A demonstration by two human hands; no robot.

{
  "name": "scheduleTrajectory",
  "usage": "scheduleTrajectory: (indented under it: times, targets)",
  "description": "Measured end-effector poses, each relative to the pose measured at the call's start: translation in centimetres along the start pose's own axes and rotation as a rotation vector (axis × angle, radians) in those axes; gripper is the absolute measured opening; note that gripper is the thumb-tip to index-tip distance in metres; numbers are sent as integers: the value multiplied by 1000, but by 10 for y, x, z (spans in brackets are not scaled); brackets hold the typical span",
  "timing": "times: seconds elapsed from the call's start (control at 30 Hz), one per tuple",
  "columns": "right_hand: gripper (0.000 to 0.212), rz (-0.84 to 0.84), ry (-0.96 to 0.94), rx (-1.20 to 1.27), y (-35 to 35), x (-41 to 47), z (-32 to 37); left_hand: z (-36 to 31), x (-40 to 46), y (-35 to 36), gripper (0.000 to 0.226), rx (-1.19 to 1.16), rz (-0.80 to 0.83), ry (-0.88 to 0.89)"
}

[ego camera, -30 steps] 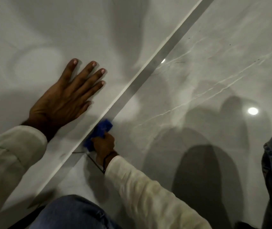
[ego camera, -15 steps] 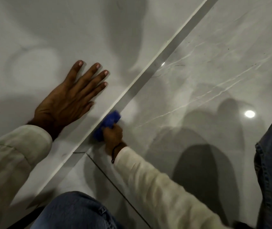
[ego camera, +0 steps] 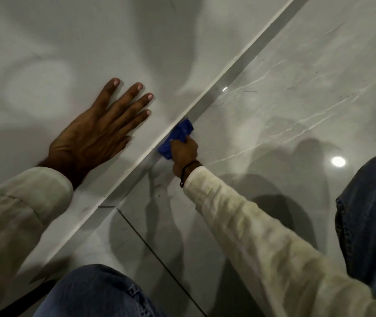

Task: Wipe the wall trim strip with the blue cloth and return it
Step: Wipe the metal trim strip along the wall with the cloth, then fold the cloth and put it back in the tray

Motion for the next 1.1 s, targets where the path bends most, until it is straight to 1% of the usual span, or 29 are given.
scheduleTrajectory:
  times: [0.07, 0.13, 0.2, 0.3, 0.37, 0.4, 0.43, 0.47, 0.5, 0.53, 0.6, 0.63, 0.67, 0.7, 0.8, 0.9, 0.97, 1.03, 1.1]
  targets:
    - [30, 55, 58, -26, 13, -29, -28, 0, 0, 2, 80, 13, -6, -5]
    - [26, 151, 168, -21, 24, -60, -56, -1, 1, 3, 80, 31, -15, 4]
    - [34, 273, 238, -31, 25, -79, -68, -3, 0, 3, 80, 22, -18, 22]
    - [48, 404, 214, -59, 10, -86, -52, -1, -2, 2, 75, -39, 31, 24]
    - [51, 425, 171, -89, -8, -90, -14, 6, -4, -6, 70, -194, 95, 47]
    - [52, 431, 154, -106, -16, -93, 6, 8, -5, -11, 69, -320, 160, 59]
    - [52, 432, 136, -129, -23, -100, 31, 15, -9, -20, 67, -490, 243, 46]
    - [52, 429, 122, -153, -29, -109, 57, 23, -13, -32, 64, -697, 335, -10]
    - [52, 430, 112, -173, -32, -122, 84, 34, -19, -47, 61, -925, 438, -119]
    - [52, 438, 106, -191, -33, -137, 110, 46, -27, -63, 58, -1195, 569, -274]
    - [52, 474, 107, -236, -28, -174, 161, 69, -41, -103, 53, -1795, 878, -586]
    - [52, 503, 117, -264, -22, -198, 189, 87, -47, -124, 49, -2035, 973, -705]
    - [52, 547, 123, -295, -14, -225, 217, 110, -53, -144, 46, -2192, 1031, -820]
    - [51, 598, 123, -328, -6, -253, 244, 136, -61, -162, 45, -2290, 1054, -926]
    - [47, 726, 141, -411, 24, -330, 320, 222, -85, -208, 47, -2486, 1049, -1196]
    - [51, 914, 163, -552, 65, -417, 385, 311, -125, -249, 50, -2616, 1032, -1443]
    - [56, 1044, 156, -679, 96, -475, 419, 365, -163, -268, 48, -2680, 1039, -1673]
    - [59, 1118, 147, -818, 129, -529, 436, 406, -213, -284, 48, -2678, 1037, -1939]
    - [56, 1132, 85, -950, 157, -571, 441, 428, -261, -297, 43, -2570, 1006, -2145]
Point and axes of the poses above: each hand's wrist, its own x-axis towards the middle knuckle, its own y-axis out of the palm, z = x × y, the point moved 4 cm from there along x, towards the middle knuckle, and after that the axes turned 13 degrees about -y, right-handed, at the moved point
